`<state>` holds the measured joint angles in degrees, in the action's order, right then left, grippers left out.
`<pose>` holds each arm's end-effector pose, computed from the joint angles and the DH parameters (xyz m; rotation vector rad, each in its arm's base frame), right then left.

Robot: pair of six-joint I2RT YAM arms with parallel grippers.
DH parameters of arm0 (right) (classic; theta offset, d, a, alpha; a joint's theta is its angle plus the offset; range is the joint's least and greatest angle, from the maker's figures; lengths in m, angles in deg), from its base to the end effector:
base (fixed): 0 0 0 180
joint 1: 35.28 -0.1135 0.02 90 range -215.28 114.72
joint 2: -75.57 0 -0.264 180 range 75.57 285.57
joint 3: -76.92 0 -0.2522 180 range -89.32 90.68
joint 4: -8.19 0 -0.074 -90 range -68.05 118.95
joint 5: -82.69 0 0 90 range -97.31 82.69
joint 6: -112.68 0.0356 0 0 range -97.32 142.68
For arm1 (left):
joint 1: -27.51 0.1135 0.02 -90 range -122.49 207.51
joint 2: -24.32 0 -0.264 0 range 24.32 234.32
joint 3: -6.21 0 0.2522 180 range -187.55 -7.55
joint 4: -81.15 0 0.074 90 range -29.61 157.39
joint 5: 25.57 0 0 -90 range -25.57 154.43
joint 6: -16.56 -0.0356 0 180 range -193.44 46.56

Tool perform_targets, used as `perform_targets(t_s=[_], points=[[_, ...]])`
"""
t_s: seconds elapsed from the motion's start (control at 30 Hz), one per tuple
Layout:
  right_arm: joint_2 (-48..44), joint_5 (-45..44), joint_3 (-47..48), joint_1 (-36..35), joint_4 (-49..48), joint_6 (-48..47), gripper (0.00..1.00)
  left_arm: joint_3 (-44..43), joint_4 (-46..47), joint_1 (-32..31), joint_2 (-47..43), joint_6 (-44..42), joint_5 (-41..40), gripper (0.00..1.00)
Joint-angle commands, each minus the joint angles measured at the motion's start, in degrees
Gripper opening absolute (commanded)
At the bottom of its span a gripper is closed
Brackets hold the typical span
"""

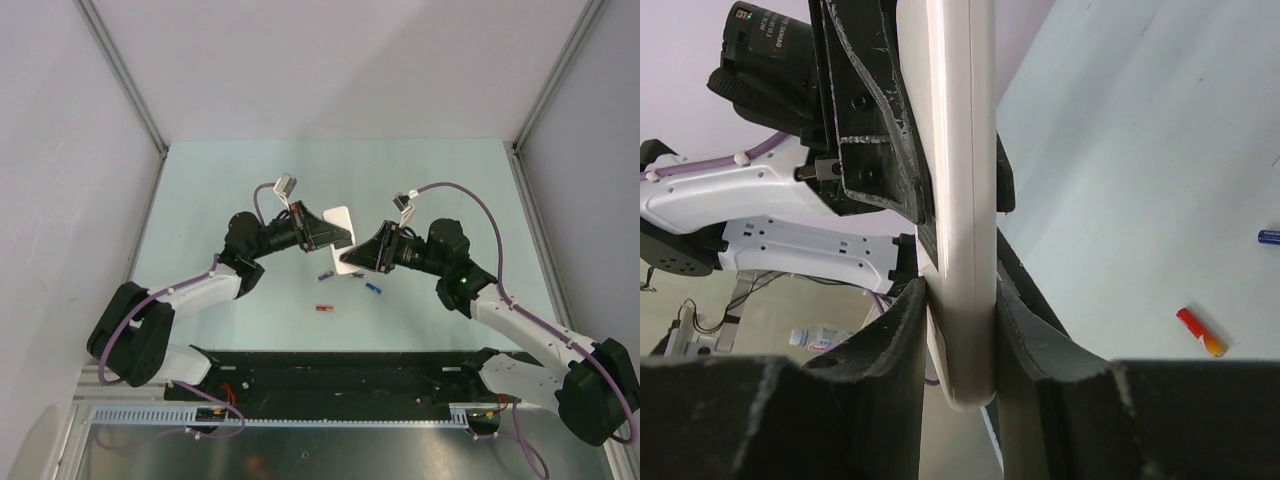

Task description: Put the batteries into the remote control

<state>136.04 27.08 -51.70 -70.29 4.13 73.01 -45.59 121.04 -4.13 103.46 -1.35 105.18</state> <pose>0.1866 0.1552 0.2943 -0.2724 1.8989 1.5656 0.2371 -0.1734 0.2789 0.1398 1.7270 -1.9027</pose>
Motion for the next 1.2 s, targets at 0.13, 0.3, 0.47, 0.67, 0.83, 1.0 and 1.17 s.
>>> perform_targets(t_s=[0.13, 0.3, 0.47, 0.67, 0.83, 1.0, 1.17], points=[[0.35, 2.52, -0.89, -1.91, 8.86, -3.74, 0.31, -3.09, 5.15, 3.16, -2.58, 3.14, -7.88, 0.0], [0.53, 2.7, -0.8, -2.0, 9.39, -3.74, 0.38, -2.92, 5.15, 3.6, -2.49, 3.4, -8.32, 0.0], [0.88, 3.4, -0.89, -1.91, 7.9, -1.99, 0.41, -2.74, 5.15, 3.69, -2.32, 3.23, -8.06, 0.0], [0.97, 4.19, -0.89, -1.82, 3.86, 1.17, 0.58, -1.51, 5.15, 3.51, -2.75, 2.35, -7.7, 0.0], [-0.7, 3.67, -0.89, -1.47, 0.51, 4.51, 0.8, -0.89, 5.15, 3.51, -2.84, 1.56, -7.97, 0.0], [-0.53, 1.47, -0.89, -0.07, -1.15, 8.64, 0.79, -0.45, 5.15, 2.99, -2.84, 0.68, -7.79, 0.0], [1.32, 0.15, -0.89, 1.08, -5.28, 12.07, 0.72, 0.34, 5.15, 2.2, -3.02, 0.06, -7.88, 0.0]])
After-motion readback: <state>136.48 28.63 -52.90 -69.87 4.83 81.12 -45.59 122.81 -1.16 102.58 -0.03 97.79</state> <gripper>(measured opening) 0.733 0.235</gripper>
